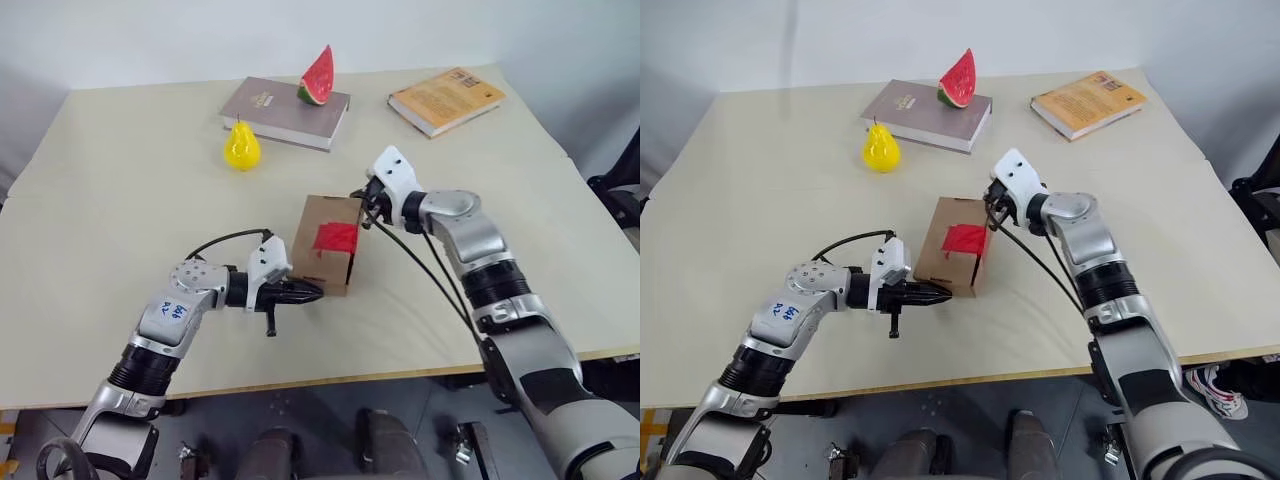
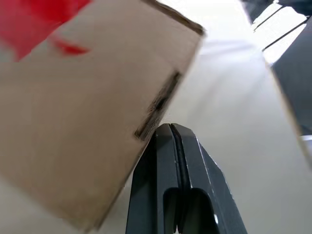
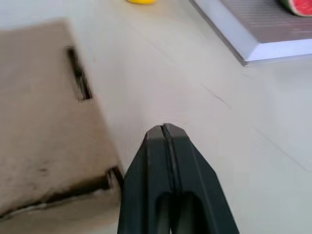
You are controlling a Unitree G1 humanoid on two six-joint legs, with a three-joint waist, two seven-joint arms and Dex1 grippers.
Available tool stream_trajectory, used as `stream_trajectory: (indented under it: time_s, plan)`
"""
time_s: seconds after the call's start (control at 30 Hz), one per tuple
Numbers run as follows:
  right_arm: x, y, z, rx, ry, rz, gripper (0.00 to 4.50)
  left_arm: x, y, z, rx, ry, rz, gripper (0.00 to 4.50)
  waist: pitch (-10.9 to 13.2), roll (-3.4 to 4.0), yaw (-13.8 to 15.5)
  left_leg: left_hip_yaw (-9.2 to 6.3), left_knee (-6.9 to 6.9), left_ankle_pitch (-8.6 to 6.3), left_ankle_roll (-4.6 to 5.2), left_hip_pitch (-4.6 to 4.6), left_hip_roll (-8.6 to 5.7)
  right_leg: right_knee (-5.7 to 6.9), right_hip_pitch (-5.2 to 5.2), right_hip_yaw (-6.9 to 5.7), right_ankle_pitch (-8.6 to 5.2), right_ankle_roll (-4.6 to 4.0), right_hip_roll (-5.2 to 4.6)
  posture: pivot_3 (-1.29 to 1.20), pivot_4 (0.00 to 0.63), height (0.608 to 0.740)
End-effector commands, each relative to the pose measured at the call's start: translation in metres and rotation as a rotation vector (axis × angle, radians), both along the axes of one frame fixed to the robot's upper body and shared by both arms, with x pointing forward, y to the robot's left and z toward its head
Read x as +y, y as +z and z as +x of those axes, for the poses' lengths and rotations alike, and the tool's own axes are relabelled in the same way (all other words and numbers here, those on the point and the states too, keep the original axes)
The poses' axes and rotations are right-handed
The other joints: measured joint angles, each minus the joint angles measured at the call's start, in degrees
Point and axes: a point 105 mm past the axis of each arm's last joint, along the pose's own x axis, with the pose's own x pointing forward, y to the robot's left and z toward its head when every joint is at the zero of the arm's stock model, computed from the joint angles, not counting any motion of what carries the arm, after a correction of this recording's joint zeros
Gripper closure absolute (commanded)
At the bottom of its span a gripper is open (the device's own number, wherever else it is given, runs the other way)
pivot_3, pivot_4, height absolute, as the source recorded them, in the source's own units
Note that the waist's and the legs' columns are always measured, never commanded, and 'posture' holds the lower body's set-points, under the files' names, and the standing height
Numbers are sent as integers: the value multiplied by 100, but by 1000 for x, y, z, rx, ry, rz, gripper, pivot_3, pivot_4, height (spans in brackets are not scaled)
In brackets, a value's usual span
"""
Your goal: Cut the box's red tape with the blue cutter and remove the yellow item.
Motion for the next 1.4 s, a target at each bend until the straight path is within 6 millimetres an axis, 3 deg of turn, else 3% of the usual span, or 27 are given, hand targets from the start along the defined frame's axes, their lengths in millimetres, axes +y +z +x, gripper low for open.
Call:
stream_trajectory:
  time_s: [0.03, 0.2, 0.27, 0.33, 0.47, 0.6, 0.73, 0.87, 1.13, 1.4]
  plan:
    - [-44, 52, 15, -206, -191, 42, 4500, 36, 18, 9, -40, 122, 1, 4492, 1, 0, 3, 1, 1, 0, 0, 0, 0, 1, -1, 1, 0, 0, -1, 0, 150, 740]
    - [-73, 60, 10, -236, -259, 27, 4500, 64, 17, 8, -38, 214, 34, 4492, 1, 1, 11, -6, -1, -1, 0, -4, -4, -5, 0, 0, 0, 0, -5, 0, 150, 740]
    - [-85, 50, 1, -174, -253, -2, 4500, 76, 19, 14, -72, 279, 43, 4492, 1, 1, 12, -2, -3, -1, 1, -5, -3, -7, 0, 1, 0, 0, -4, 0, 150, 740]
    - [-85, 27, -20, -81, -166, -93, 4500, 78, 21, 28, -145, 335, 40, 4492, 1, 1, 52, -10, -3, -1, 0, -12, 3, -8, -2, -2, 0, 0, -2, 0, 150, 740]
    - [-72, -4, -54, 46, -23, -180, 4500, 59, 26, 43, -192, 342, -20, 4492, 1, 1, 159, -26, 22, 1, 3, -45, -8, -10, -11, -9, 2, 3, -1, 0, 150, 740]
    - [-56, -16, -71, 111, 58, -185, 4500, 38, 25, 44, -182, 271, -53, 4492, 1, 0, 162, -9, 34, 3, 7, -51, -13, -6, -19, -1, 5, 8, -1, 0, 150, 740]
    - [-30, -15, -69, 120, 99, -122, 4500, 12, 23, 33, -138, 122, -70, 4492, 1, -1, 159, -9, 34, 3, 7, -47, -12, -4, -18, -1, 5, 7, 1, 0, 150, 740]
    - [-18, -9, -71, 122, 140, -89, 4500, 0, 16, 17, -85, 12, -50, 4492, 1, -1, 161, -11, 34, 3, 7, -49, -15, -3, -21, -1, 5, 7, -1, 0, 150, 740]
    - [-26, -9, -67, 123, 161, -145, 4500, -27, 9, -14, -22, -154, -41, 4492, 1, -1, 169, -25, 36, 5, 10, -53, -24, -4, -17, -3, 7, 11, -6, 0, 150, 740]
    - [-26, -3, -60, 116, 182, -155, 4500, -46, 9, -14, -27, -157, -74, 4492, 1, -1, 165, -20, 36, 6, 12, -52, -22, -4, -18, -1, 7, 11, -5, 0, 150, 740]
